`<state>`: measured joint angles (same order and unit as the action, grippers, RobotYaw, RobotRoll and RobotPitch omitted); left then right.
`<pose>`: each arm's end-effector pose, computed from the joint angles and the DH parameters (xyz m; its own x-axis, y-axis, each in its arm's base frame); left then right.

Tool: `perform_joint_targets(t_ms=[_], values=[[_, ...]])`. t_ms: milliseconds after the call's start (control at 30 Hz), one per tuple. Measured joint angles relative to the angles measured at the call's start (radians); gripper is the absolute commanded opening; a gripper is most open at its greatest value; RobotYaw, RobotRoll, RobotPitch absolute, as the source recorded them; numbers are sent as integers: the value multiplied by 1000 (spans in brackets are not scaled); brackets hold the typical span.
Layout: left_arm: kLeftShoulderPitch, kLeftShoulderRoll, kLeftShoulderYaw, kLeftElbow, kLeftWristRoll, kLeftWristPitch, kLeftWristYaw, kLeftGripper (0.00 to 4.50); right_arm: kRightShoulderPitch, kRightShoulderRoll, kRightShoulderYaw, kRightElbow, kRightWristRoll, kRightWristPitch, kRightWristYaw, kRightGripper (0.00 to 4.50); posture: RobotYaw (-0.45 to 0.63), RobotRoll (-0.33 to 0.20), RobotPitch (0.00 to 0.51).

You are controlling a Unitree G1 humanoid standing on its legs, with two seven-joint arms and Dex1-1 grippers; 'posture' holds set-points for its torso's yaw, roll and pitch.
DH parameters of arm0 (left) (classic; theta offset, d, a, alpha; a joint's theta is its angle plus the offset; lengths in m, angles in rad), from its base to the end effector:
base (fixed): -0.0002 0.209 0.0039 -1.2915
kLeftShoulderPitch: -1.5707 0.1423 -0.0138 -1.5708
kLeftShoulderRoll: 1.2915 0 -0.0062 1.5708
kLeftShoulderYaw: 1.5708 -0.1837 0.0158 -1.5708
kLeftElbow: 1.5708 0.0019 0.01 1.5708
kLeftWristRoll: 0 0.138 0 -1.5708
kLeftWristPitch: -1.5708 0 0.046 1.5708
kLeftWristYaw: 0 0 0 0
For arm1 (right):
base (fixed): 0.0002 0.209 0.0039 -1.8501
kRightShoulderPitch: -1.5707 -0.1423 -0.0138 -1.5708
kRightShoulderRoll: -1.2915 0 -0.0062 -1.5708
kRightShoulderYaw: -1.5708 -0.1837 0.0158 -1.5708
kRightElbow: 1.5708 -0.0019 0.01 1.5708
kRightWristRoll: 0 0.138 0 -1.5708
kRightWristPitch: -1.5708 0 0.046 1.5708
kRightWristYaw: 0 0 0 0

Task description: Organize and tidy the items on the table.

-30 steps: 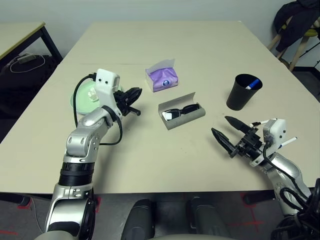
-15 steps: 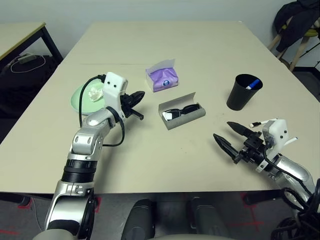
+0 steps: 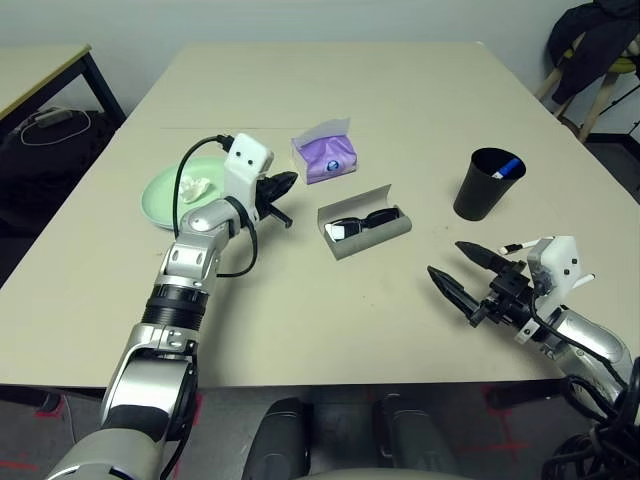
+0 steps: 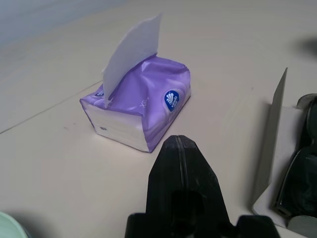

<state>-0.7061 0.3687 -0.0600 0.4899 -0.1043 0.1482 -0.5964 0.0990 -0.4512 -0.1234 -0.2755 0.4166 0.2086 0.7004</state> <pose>0.3262 0.1906 0.1425 0.8199 -0.5621 -0.1085 0.5688 0.7785 0.2653 0.1830 -0.2376 0.0928 0.7808 0.6238 -0.0359 -0.6248 0.7798 -0.0385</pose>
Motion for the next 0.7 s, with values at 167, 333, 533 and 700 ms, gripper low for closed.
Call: perform_joint_targets(t_ms=[167, 333, 533, 700], values=[[-9, -31, -24, 34, 30, -17, -3, 36, 7, -3, 0, -1, 0, -1, 0, 4500, -12, 0, 59], [26, -69, -65, 23, 53, -17, -3, 36, 14, -3, 0, -6, 0, -3, -1, 4500, -16, 0, 59], [85, -86, -91, -20, 73, -4, -3, 36, 20, -5, 0, -8, -3, -9, -1, 4500, -20, 0, 58], [135, -94, -107, -106, 78, 32, 0, 36, 20, -10, 0, -8, -8, -15, 0, 4500, -20, 0, 58]])
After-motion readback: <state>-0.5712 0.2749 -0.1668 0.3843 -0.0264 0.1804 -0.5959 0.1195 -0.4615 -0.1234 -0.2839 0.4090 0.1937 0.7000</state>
